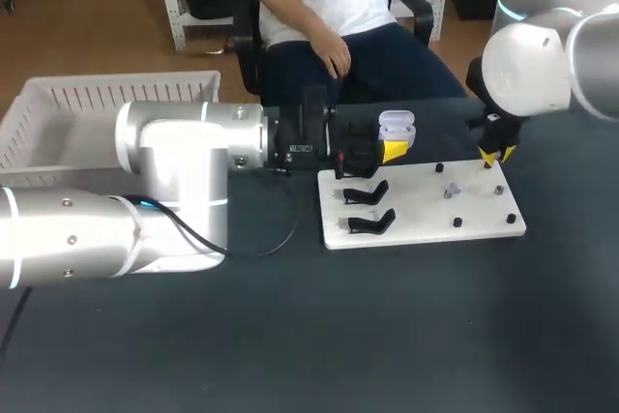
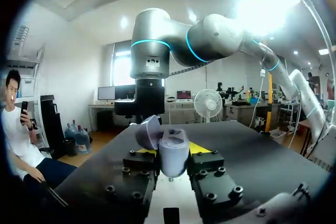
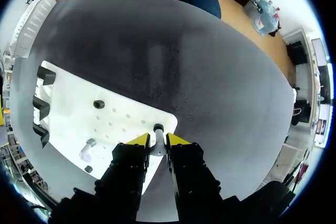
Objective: Pick up each earbud case from the left stands, insert the matching earbuds, close the lid, and place the case in the box.
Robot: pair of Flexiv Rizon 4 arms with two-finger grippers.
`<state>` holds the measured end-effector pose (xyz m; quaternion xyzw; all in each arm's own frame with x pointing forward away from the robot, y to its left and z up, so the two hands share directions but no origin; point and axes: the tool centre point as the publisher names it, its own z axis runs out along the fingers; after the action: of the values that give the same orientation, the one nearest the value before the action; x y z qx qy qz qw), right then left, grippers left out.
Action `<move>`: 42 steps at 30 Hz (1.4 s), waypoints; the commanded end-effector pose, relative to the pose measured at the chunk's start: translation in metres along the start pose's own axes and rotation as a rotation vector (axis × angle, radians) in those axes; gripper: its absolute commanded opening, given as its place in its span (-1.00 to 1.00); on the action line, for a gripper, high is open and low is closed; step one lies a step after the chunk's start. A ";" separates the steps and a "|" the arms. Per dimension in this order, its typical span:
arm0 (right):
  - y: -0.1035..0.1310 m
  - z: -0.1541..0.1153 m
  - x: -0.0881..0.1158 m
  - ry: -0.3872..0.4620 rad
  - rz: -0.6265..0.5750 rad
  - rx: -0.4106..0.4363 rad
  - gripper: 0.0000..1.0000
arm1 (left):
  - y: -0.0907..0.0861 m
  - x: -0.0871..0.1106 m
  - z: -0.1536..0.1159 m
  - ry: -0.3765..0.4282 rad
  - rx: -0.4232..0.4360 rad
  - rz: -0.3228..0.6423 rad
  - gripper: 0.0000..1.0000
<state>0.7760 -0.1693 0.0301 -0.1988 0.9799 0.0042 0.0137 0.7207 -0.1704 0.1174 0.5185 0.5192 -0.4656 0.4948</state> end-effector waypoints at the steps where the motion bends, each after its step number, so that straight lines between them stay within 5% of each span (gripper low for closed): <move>1: 0.008 -0.022 0.013 -0.006 0.010 0.013 -1.00 | 0.002 0.000 0.001 0.003 0.005 -0.002 -1.00; 17: 0.046 -0.112 0.054 0.012 0.108 0.032 -1.00 | 0.002 0.000 0.001 0.003 0.005 -0.002 -1.00; 28: 0.046 -0.112 0.054 0.012 0.108 0.032 -1.00 | 0.002 0.000 0.001 0.003 0.005 -0.002 -1.00; 30: 0.044 -0.118 0.055 -0.054 0.291 -0.080 -1.00 | 0.002 0.000 0.001 0.003 0.005 -0.002 -1.00; 35: 0.045 -0.126 0.060 -0.088 0.722 -0.120 -1.00 | 0.002 0.000 0.001 0.003 0.005 -0.002 -1.00; 42: 0.058 -0.125 0.054 -0.023 0.956 -0.103 -1.00 | 0.002 0.000 0.001 0.003 0.005 -0.002 -1.00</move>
<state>0.7049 -0.1420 0.1554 0.0505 0.9974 0.0503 0.0113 0.7207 -0.1704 0.1175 0.5185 0.5191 -0.4656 0.4948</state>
